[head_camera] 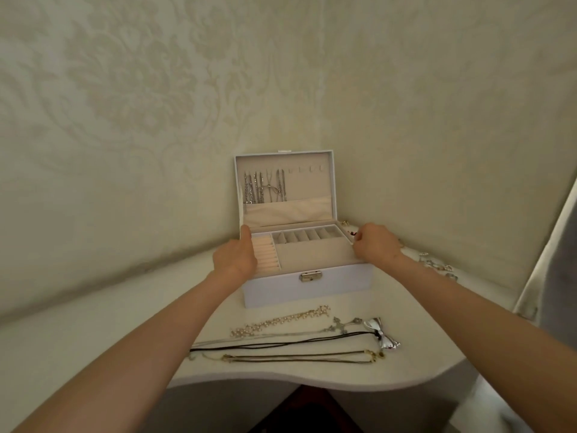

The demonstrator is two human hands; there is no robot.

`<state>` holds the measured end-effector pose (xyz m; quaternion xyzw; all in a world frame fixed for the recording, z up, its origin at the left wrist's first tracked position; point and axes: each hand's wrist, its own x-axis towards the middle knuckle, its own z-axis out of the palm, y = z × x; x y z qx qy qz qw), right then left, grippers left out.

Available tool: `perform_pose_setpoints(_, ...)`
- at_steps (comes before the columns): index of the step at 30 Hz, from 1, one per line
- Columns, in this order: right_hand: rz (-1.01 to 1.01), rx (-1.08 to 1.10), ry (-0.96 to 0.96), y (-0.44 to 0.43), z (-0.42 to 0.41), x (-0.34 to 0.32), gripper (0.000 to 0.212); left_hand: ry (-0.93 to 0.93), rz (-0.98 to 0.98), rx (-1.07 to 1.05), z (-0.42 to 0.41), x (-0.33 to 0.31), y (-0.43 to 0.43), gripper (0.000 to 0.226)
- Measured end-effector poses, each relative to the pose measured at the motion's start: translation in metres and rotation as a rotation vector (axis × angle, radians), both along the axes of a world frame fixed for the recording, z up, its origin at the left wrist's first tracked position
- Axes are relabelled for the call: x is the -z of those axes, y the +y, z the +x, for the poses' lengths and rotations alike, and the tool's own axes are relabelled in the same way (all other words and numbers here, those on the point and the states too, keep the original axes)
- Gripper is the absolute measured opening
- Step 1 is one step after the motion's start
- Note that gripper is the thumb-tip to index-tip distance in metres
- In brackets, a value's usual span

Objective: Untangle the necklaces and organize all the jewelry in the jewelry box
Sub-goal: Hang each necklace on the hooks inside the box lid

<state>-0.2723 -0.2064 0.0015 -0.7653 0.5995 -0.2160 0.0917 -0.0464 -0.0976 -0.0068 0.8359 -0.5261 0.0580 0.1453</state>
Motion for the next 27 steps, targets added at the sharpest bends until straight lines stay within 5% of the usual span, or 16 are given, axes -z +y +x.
perform_pose_setpoints(12, -0.002, -0.059, -0.033, 0.024, 0.006, 0.006, 0.032, -0.045, -0.035, -0.049, 0.007, 0.002, 0.037, 0.031)
perform_pose_setpoints(17, -0.272, -0.34, -0.085, 0.036, 0.015, 0.012, 0.024, -0.11, -0.498, 0.511, -0.021, 0.01, 0.044, 0.016)
perform_pose_setpoints(21, -0.273, -0.436, -0.098, 0.043, 0.024, 0.014, 0.017, -0.254, -0.36, 0.827, -0.04, 0.018, 0.047, 0.019)
perform_pose_setpoints(27, -0.266, -0.43, -0.065, 0.045, 0.019, 0.02, 0.017, -0.507, -0.251, 0.854, -0.04, 0.036, 0.049, 0.015)
